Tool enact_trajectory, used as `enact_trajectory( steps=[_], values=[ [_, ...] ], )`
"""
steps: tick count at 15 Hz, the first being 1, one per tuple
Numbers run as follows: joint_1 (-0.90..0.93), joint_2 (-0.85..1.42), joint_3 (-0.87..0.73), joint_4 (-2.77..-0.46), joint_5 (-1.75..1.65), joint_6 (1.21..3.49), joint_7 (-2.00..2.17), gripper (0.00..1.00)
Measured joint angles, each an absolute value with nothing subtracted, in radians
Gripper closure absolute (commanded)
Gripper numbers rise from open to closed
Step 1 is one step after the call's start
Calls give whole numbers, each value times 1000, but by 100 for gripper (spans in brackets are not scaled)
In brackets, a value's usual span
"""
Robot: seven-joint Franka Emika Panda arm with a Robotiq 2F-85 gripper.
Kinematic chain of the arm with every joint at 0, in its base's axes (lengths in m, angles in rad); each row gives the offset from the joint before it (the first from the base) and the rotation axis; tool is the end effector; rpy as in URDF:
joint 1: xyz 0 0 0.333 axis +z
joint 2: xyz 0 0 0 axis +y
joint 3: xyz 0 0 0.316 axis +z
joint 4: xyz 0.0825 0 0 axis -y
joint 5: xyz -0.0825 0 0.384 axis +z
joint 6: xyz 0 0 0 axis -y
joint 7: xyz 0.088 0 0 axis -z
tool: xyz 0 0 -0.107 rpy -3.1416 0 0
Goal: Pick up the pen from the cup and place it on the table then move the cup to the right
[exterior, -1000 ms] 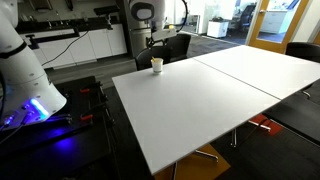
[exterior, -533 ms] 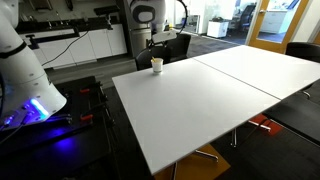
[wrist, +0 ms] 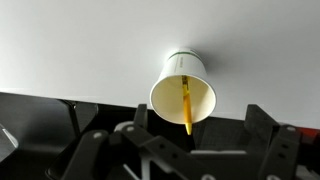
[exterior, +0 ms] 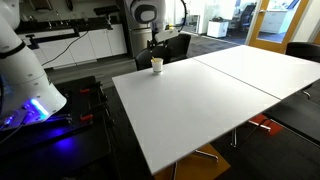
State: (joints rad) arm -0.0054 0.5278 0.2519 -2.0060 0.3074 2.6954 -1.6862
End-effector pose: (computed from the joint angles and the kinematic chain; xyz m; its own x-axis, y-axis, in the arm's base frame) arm 0.6068 0.1367 0.2123 -0.0695 0.9577 0.2793 0.9886 0.0287 0.1476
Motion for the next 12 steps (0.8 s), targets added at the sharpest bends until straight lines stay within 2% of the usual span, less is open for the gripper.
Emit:
enact_trajectory(
  steps=[4,5,6,7,8,11,12],
  values=[
    [-23,552,283,-1995,250,2691,-1709,14],
    [-23,561,288,-1989,238,2689,-1710,20],
    [-24,570,293,-1982,227,2687,-1711,22],
    [-24,581,298,-1973,215,2685,-1711,28],
    [-26,592,303,-1961,205,2682,-1713,25],
    [-34,629,323,-1920,199,2668,-1744,39],
    [-42,640,334,-1905,199,2659,-1759,46]
  ],
)
